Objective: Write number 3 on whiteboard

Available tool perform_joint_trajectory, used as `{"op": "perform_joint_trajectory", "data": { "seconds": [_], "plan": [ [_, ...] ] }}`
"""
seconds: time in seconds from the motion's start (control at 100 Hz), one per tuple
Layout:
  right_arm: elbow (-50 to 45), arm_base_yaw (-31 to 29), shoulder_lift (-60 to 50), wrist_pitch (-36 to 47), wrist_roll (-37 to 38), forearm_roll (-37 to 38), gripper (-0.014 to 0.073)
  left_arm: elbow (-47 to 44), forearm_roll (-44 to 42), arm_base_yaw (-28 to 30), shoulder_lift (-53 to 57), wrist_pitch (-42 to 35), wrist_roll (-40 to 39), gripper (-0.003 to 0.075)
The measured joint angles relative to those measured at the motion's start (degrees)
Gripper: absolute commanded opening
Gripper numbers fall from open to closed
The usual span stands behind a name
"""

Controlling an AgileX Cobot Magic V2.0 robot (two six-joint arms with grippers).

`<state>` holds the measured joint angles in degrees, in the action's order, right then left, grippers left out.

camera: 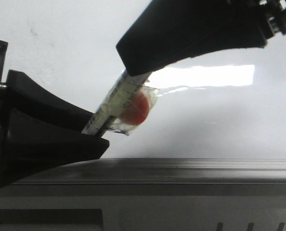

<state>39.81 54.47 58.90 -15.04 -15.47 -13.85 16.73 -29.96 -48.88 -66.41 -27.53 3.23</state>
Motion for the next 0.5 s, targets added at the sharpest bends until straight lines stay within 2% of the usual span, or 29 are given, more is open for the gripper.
{"op": "perform_joint_trajectory", "data": {
  "seconds": [0.13,0.2,0.31,0.5],
  "plan": [
    [0.22,0.0,0.04,0.0,0.0,0.0,-0.0064,0.0,4.34,0.0,0.75,0.0,0.33,0.0374],
    [0.88,-0.26,0.14,-0.12,0.0,0.11,-0.0064,0.0,8.08,0.43,2.27,0.0,0.7,0.0454],
    [3.45,-1.69,0.14,-1.96,0.0,0.31,-0.0064,0.0,11.88,2.06,6.08,1.46,0.92,0.0461],
    [9.28,-6.35,0.52,-9.06,0.0,2.05,-0.0064,0.0,13.57,5.55,13.91,6.43,0.92,0.0461]
  ]
}}
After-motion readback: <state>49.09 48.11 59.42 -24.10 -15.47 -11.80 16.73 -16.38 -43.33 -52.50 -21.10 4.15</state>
